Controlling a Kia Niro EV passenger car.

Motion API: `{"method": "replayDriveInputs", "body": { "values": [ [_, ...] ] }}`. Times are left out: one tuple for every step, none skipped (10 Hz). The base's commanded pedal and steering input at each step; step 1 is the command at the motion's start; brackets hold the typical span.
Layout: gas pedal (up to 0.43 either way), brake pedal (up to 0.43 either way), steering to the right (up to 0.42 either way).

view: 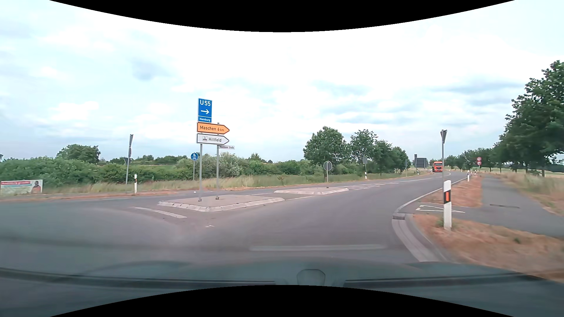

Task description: Follow the waypoints while adhering to traffic rules and regulations

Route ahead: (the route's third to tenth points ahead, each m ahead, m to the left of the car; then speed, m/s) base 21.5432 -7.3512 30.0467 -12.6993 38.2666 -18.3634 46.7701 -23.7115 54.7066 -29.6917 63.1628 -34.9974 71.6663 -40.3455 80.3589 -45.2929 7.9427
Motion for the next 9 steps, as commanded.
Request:
{"method": "replayDriveInputs", "body": {
  "values": [
    [0.138, 0.0, 0.118],
    [0.138, 0.0, 0.14],
    [0.138, 0.0, 0.161],
    [0.138, 0.0, 0.177],
    [0.138, 0.0, 0.19],
    [0.138, 0.0, 0.2],
    [0.157, 0.0, 0.205],
    [0.228, 0.0, 0.206],
    [0.228, 0.0, 0.205]
  ]
}}
